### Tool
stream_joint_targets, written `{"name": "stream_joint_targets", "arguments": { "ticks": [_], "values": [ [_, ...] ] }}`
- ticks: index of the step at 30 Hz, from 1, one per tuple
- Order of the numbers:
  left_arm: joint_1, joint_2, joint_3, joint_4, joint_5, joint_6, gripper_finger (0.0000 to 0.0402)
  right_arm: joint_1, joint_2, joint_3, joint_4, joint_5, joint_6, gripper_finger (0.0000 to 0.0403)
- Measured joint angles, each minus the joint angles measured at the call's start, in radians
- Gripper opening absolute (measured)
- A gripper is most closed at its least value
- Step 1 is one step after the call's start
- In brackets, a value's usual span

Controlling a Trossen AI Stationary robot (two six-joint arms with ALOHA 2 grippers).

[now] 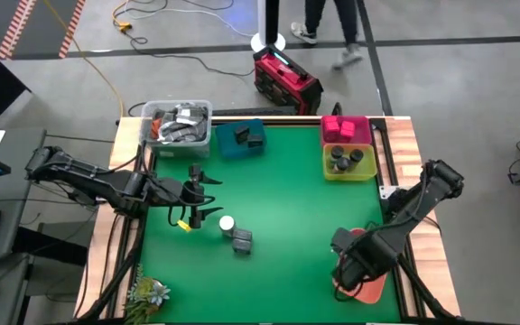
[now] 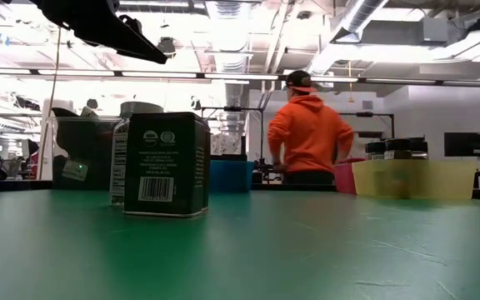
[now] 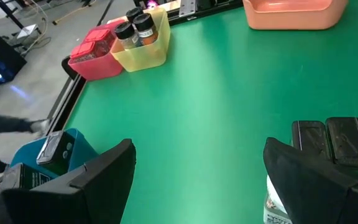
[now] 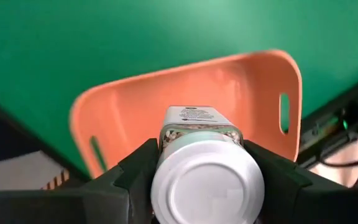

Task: Sort spices by type
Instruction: Put the white seasoning from the top right into the orange bin

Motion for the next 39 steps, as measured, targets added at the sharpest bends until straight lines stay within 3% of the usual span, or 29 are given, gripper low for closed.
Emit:
{"name": "stream_joint_targets", "arguments": {
  "ticks": [5,10,13,25,29,39],
  "values": [
    [0.0,0.0,0.0,0.004,0.0,-0.006,0.0336,0.042,0.001,-0.125,0.018,-0.003,0.098,0.0228],
    [0.0,0.0,0.0,0.012,0.0,-0.01,0.0336,0.015,0.001,-0.233,0.016,-0.003,0.091,0.0228],
    [0.0,0.0,0.0,0.012,0.0,-0.01,0.0336,-0.017,0.001,-0.27,0.024,0.03,0.029,0.0228],
    [0.0,0.0,0.0,0.012,0.0,-0.007,0.0336,-0.1,0.002,-0.283,0.146,0.337,-0.344,0.0228],
    [0.0,0.0,0.0,0.012,0.0,-0.007,0.0336,-0.1,0.002,-0.283,0.186,0.363,-0.431,0.0228],
    [0.0,0.0,0.0,0.012,0.0,-0.016,0.0336,-0.107,-0.038,-0.284,0.18,0.302,-0.272,0.0228]
  ]
}}
